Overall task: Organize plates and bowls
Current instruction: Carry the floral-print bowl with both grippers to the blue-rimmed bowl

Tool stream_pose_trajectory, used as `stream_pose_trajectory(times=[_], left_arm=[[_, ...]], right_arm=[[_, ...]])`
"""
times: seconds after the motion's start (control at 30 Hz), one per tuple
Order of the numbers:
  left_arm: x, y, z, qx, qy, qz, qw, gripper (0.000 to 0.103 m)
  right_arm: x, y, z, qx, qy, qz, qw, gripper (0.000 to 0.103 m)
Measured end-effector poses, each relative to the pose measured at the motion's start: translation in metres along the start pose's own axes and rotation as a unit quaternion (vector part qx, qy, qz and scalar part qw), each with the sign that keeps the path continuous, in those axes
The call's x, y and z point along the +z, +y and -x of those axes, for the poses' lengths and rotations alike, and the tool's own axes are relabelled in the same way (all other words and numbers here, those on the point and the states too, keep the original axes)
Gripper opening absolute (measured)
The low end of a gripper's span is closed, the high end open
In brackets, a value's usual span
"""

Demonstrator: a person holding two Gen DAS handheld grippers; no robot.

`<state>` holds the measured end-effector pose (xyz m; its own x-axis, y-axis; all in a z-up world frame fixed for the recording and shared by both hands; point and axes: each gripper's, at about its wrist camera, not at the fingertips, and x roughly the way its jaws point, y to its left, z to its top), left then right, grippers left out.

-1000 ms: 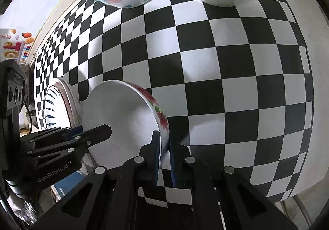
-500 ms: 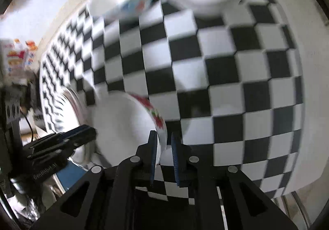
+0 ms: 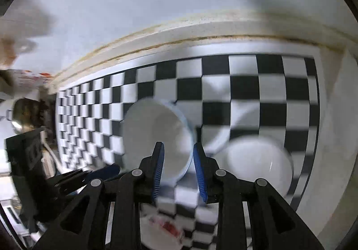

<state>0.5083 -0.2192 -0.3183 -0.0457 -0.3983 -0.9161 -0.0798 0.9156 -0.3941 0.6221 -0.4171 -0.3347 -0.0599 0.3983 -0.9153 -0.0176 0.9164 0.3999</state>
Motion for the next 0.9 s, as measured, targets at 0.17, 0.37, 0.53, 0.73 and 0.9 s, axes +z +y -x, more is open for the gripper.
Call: stream_pose_trajectory(times=[0.17, 0.37, 0.53, 0.73, 0.9], left_arm=[[0.019, 0.005, -0.023, 0.016, 0.018, 0.016, 0.9996, 0.030], [0.021, 0.005, -0.020, 0.030, 0.010, 0.011, 0.9994, 0.014], [0.016, -0.004, -0.007, 0.045, -0.004, 0.000, 0.9990, 0.014], [0.007, -0.013, 0.016, 0.056, -0.021, -0.021, 0.9980, 0.014], [-0.010, -0.017, 0.044, 0.057, -0.036, -0.040, 0.9969, 0.014]], right_arm=[[0.030, -0.004, -0.043, -0.022, 0.049, 0.014, 0.998, 0.026], [0.031, -0.014, -0.061, -0.012, 0.062, 0.011, 0.998, 0.015], [0.028, -0.015, -0.055, -0.021, 0.065, 0.010, 0.998, 0.014], [0.014, 0.001, -0.036, -0.016, 0.054, 0.014, 0.998, 0.013], [-0.002, 0.017, -0.009, -0.022, 0.035, 0.025, 0.999, 0.013]])
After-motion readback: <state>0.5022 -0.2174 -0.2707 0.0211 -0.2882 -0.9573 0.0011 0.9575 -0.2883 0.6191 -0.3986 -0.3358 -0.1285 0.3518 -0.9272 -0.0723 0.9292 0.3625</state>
